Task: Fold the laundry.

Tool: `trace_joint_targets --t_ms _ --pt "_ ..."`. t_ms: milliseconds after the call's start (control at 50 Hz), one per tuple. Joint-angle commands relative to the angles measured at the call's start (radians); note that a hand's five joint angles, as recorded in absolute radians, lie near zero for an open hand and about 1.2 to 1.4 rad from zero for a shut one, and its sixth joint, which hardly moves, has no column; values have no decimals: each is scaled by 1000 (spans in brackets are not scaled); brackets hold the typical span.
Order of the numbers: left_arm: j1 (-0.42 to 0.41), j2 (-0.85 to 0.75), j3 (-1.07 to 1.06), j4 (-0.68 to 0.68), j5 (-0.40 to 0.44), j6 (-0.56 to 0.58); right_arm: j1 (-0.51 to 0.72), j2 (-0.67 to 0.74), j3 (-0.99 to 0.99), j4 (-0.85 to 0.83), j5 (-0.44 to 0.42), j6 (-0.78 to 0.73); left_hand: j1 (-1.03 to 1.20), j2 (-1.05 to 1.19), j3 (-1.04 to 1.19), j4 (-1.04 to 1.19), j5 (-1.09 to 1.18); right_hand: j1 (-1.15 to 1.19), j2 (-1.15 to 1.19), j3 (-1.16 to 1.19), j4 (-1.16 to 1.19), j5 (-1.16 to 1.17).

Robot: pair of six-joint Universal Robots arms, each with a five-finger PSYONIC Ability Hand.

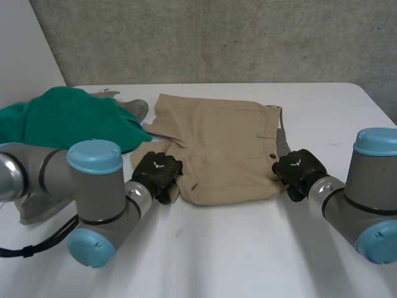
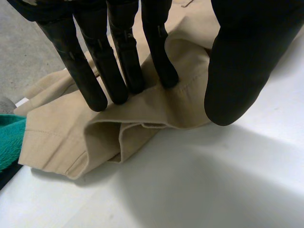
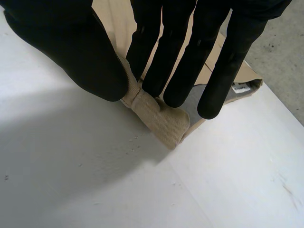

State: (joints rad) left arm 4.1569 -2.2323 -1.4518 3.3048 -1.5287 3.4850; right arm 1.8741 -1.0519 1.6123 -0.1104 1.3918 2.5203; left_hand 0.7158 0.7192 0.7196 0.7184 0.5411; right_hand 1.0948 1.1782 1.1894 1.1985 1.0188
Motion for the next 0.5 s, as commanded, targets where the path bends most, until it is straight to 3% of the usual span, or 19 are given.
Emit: trace_joint_targets --t_ms 20,100,280,500 --pt "-18 -44 67 -16 -4 9 -1 -3 0 0 0 0 190 186 186 187 190 301 218 207 198 203" --pt "-23 -32 80 5 -8 19 -1 -3 0 0 0 0 679 676 675 677 679 301 218 207 198 203" --pt "-18 132 -4 -56 -117 28 -4 -51 -2 72 0 -26 680 677 677 678 681 301 218 207 198 203" --pt "43 479 -324 -401 77 160 -61 -192 29 541 -31 -317 680 677 677 678 681 301 218 207 198 203"
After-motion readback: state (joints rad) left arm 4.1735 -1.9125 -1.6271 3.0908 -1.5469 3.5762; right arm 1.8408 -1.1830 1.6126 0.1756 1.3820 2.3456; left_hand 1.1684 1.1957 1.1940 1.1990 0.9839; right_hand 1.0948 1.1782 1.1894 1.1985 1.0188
